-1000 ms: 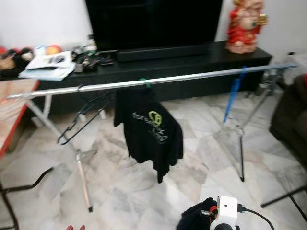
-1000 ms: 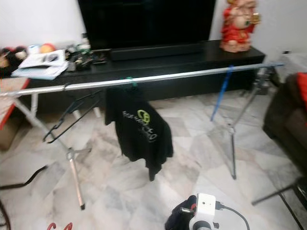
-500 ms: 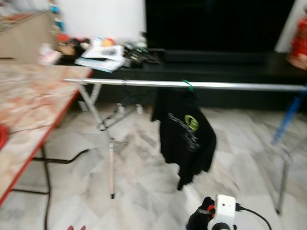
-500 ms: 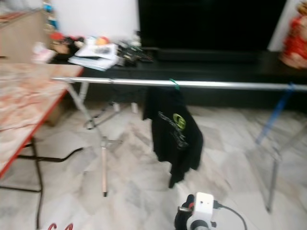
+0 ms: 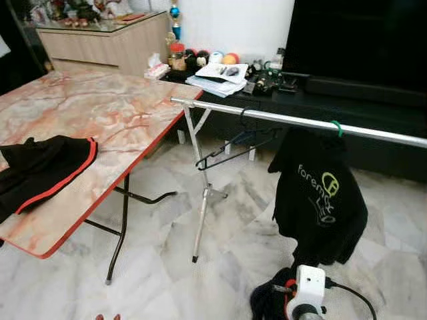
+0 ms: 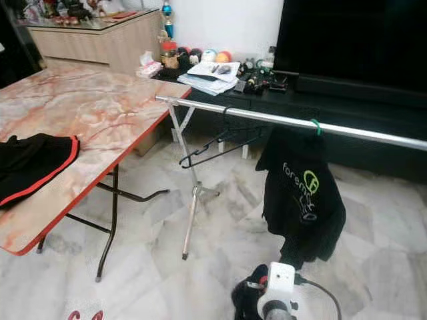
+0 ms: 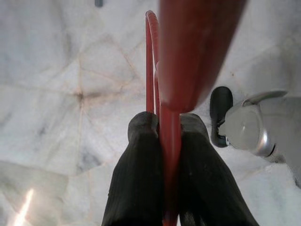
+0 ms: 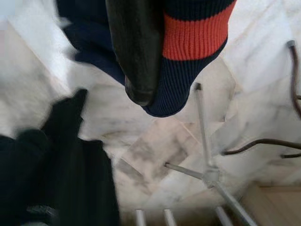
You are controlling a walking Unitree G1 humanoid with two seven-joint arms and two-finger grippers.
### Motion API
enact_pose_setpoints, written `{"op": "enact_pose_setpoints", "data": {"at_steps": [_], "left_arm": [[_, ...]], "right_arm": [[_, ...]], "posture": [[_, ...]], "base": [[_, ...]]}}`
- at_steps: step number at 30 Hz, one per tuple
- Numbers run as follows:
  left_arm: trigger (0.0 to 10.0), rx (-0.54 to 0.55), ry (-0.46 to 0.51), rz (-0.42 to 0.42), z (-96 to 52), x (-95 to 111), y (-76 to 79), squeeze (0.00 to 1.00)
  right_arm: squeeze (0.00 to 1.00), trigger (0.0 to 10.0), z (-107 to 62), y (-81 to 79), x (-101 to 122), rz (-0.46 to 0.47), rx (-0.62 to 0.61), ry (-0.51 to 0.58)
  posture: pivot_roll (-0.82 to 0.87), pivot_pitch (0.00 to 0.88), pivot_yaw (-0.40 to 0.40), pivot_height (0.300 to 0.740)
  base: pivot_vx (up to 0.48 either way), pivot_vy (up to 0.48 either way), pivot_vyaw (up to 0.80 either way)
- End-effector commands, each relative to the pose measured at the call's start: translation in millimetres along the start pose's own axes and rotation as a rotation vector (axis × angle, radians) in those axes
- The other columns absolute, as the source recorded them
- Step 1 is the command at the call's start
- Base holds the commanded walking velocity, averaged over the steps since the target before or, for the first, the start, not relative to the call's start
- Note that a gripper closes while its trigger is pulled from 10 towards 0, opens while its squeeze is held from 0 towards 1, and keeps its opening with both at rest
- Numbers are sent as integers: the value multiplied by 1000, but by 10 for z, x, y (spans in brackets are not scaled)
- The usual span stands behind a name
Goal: Hang hanger
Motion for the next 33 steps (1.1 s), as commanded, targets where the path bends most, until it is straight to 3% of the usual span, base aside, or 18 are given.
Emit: {"op": "enact_pose_setpoints", "data": {"at_steps": [1,10,30,33], "left_arm": [[10000,-3,-7,5,-5,-23,2,0],[10000,-3,-14,3,-6,-36,6,0],[10000,-2,-10,0,-2,-19,0,0],[10000,-2,-6,-4,0,-7,-5,0]], "right_arm": [[0,10000,-11,49,-6,12,-16,0],[0,10000,-10,60,-15,19,-23,-6],[0,10000,-10,52,-32,18,-22,-15],[0,10000,-10,52,-11,19,-22,-2]], "posture": [[45,59,38,740],[46,61,37,740],[47,60,38,740],[47,60,39,740]], "base": [[0,0,0],[0,0,0],[0,0,-799],[0,349,0]]}}
Point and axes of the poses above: a point about 5 cm out from each wrist's last joint towards the gripper, its own z axis pointing out of the wrist towards the gripper, its own x axis along the axis of the wrist's last joint, y = z × x, the point moved 6 cm from there along z, pointing out of the wrist towards the gripper, and after that the axes turned 12 degrees about z, right-handed, at the moved point
